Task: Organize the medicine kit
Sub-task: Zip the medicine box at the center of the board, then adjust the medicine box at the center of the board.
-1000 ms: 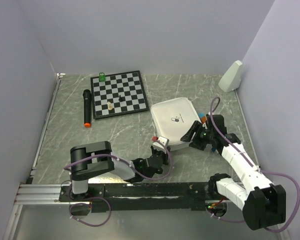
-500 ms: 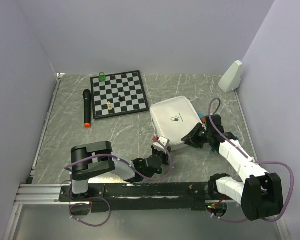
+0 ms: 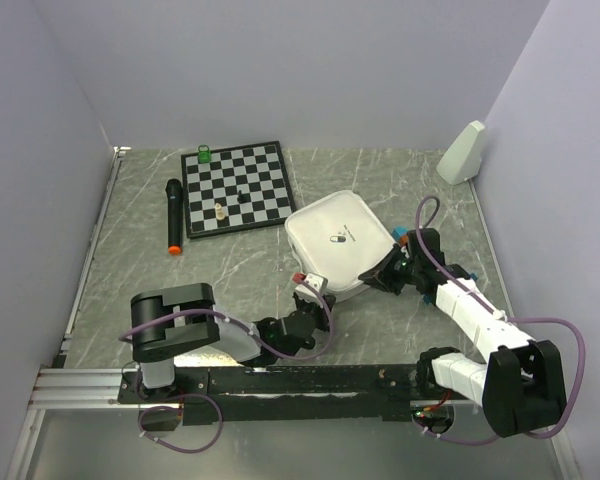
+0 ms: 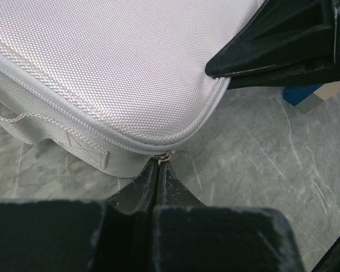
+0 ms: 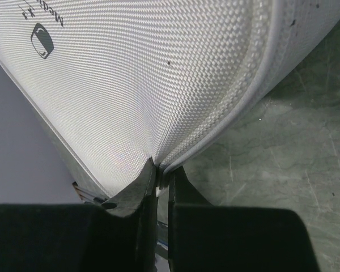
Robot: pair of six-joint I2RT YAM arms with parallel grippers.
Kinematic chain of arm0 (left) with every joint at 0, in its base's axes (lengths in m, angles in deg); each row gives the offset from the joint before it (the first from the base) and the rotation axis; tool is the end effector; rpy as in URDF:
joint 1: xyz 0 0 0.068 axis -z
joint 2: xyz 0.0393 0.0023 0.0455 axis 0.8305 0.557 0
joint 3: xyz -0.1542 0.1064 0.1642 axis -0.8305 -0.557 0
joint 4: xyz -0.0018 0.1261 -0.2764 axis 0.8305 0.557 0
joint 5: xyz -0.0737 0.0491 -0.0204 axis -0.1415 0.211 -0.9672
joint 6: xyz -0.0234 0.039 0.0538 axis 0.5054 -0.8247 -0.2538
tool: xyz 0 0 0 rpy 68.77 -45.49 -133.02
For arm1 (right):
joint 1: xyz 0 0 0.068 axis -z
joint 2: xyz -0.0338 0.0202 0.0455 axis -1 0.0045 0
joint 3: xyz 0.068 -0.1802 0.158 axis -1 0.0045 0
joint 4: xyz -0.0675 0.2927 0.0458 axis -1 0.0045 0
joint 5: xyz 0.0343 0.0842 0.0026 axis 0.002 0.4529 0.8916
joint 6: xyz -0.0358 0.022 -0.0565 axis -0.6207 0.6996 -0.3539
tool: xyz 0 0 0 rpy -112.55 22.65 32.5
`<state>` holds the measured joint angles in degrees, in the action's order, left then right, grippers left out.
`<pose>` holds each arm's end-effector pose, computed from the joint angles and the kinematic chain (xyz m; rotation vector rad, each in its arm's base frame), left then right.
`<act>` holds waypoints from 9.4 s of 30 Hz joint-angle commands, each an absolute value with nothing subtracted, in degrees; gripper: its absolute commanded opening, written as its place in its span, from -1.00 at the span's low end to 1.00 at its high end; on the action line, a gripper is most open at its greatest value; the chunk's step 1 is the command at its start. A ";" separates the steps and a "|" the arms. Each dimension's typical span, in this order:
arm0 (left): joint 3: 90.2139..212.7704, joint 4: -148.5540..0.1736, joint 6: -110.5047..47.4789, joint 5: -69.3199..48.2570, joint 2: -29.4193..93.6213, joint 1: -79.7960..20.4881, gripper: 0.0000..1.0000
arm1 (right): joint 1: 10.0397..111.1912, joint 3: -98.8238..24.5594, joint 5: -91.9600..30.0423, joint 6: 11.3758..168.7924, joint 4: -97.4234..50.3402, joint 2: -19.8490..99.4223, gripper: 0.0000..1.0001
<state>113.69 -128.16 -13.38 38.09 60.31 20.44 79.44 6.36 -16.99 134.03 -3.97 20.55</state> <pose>0.1175 -0.3317 0.0696 0.2253 1.7869 -0.7160 0.2627 0.0692 0.1356 0.7228 2.4810 0.9021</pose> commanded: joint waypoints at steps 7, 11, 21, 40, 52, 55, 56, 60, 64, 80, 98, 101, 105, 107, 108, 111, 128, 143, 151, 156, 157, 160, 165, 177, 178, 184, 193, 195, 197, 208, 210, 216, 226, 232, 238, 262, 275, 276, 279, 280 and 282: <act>107.10 -117.88 -5.75 48.09 54.26 17.50 -0.98 | 79.55 8.71 -24.98 127.04 -1.29 18.39 -1.00; 105.43 -116.65 -3.90 48.44 53.11 15.40 -0.98 | 79.63 8.88 -24.71 125.29 -0.76 17.86 -1.00; 109.55 -118.58 -7.58 44.49 53.81 5.12 -0.99 | 79.63 9.41 -24.28 120.19 0.82 17.77 -1.00; 110.52 -116.30 -8.29 42.82 52.94 -7.46 -0.98 | 79.55 10.03 -21.73 113.95 3.73 12.41 -1.00; 104.64 -116.30 -7.67 44.83 46.96 0.17 -0.99 | 79.55 7.57 -20.23 117.55 1.53 14.69 0.21; 104.98 -115.07 -6.97 46.50 46.35 4.92 -0.99 | 79.55 5.72 -21.11 117.90 2.32 14.43 0.29; 105.25 -114.54 -6.27 46.60 46.34 6.41 -0.99 | 79.55 5.02 -21.28 117.90 2.84 14.08 0.33; 106.83 -113.48 -4.07 46.51 48.35 11.77 -0.98 | 79.55 2.91 -21.11 117.98 5.48 11.97 0.45; 110.43 -114.36 -5.03 45.55 52.75 15.73 -0.98 | 79.46 3.43 -21.64 118.95 8.11 8.64 0.49; 119.93 -117.00 -11.28 39.39 62.51 20.49 -0.98 | 79.55 9.05 -20.84 126.68 6.46 7.75 0.31; 109.39 -114.10 -5.75 44.49 55.84 13.12 -0.98 | 79.72 9.58 -25.24 120.71 5.83 11.61 -1.00; 107.10 -113.48 -4.60 44.66 54.52 10.12 -0.98 | 79.63 9.94 -24.98 119.83 5.48 11.97 -1.00; 105.43 -111.99 -2.84 45.01 53.73 6.61 -0.98 | 79.63 10.11 -24.63 119.13 5.04 11.88 -1.00; 104.46 -111.29 -1.70 45.10 53.11 4.85 -0.98 | 79.63 9.94 -24.63 118.69 5.04 11.97 -1.00; 104.11 -111.29 -1.52 45.02 52.68 3.97 -0.98 | 79.72 9.94 -24.71 118.43 5.04 12.05 -1.00; 102.88 -111.90 -2.04 45.63 51.45 3.17 -0.98 | 79.63 9.85 -24.45 118.25 4.78 12.23 -1.00; 102.96 -113.48 -5.56 45.45 50.03 7.12 -0.99 | 79.63 6.78 -16.80 120.09 4.68 5.03 0.17; 112.37 -110.76 -3.27 43.26 57.24 13.45 -0.99 | 71.21 6.77 -10.65 127.30 3.29 5.55 0.36; 118.78 -113.65 -7.84 39.40 61.72 18.29 -0.99 | 68.74 6.25 -14.68 129.85 3.11 6.43 0.37; 123.35 -115.50 -11.97 36.14 64.88 20.92 -0.98 | 68.82 8.53 -22.85 134.33 2.76 4.50 0.37; 123.88 -115.94 -12.68 35.62 65.15 21.45 -0.98 | 69.17 8.79 -24.09 135.03 2.58 4.41 0.37; 124.59 -115.94 -13.82 35.17 65.33 22.33 -0.98 | 70.14 9.76 -26.55 136.79 1.09 5.11 0.37; 122.48 -117.96 -13.83 34.47 64.45 22.51 -0.98 | 73.65 12.04 -27.70 140.65 -2.16 7.83 0.36; 119.40 -118.58 -13.56 35.35 63.31 22.68 -0.98 | 76.73 16.09 -28.84 147.34 -9.81 5.73 0.29; 119.05 -118.58 -13.47 35.61 63.13 22.68 -0.98 | 76.82 15.74 -29.19 147.17 -9.38 5.12 0.28; 117.47 -118.14 -12.25 36.31 62.78 22.68 -0.99 | 77.88 14.24 -28.50 145.85 -8.05 3.79 0.29; 116.50 -117.70 -11.71 37.10 62.08 22.68 -0.98 | 79.37 15.91 -26.83 146.11 -11.12 6.96 -0.24; 116.41 -117.53 -11.63 37.37 61.90 22.60 -0.98 | 79.55 16.35 -26.73 146.46 -11.57 6.52 -0.72; 116.06 -117.18 -11.45 37.98 61.46 22.68 -0.99 | 79.55 16.00 -27.61 145.94 -10.35 5.99 -1.00; 109.57 -112.96 -5.48 44.22 55.14 22.24 -0.99 | 80.78 15.82 -29.55 143.30 -6.47 3.53 -1.00; 108.16 -112.08 -4.34 45.10 53.47 22.24 -0.98 | 80.86 15.91 -29.55 143.21 -6.30 3.62 -1.00; 104.81 -108.57 -1.09 47.65 48.99 21.90 -0.98 | 80.95 16.27 -29.02 142.25 -6.73 4.76 -1.00; 102.52 -104.17 3.14 47.04 45.82 17.68 -0.99 | 81.04 15.03 -28.93 135.04 -5.06 6.43 -1.00; 104.46 -97.67 6.65 50.11 45.55 17.67 -0.98 | 81.04 13.81 -26.65 130.74 -4.63 7.05 -1.00; 106.74 -86.34 10.96 50.91 39.77 16.62 -0.92 | 81.04 9.24 -27.25 123.19 -0.86 9.06 -0.37; 146.88 -85.20 -11.62 -14.22 57.92 -20.03 0.97 | 81.13 6.95 -25.42 121.68 -1.20 10.82 0.43; 161.50 -72.18 -17.42 -18.86 74.03 -20.73 0.42 | 81.39 4.32 -27.96 120.71 -4.27 18.91 0.44; 160.63 -72.61 -17.60 -21.49 73.85 -20.73 0.25 | 81.31 3.79 -28.40 120.36 -4.36 19.26 0.43; 153.88 -77.16 -16.29 -30.71 70.36 -20.56 -0.30 | 81.30 2.56 -29.81 119.22 -4.71 20.31 0.41; 150.81 -80.23 -15.42 -34.14 69.38 -20.30 -0.41 | 81.22 2.03 -29.98 118.52 -4.80 20.75 0.39; 146.49 -83.16 -14.97 -37.33 66.04 -19.16 -0.57 | 81.30 0.89 -30.43 117.64 -4.80 21.98 0.38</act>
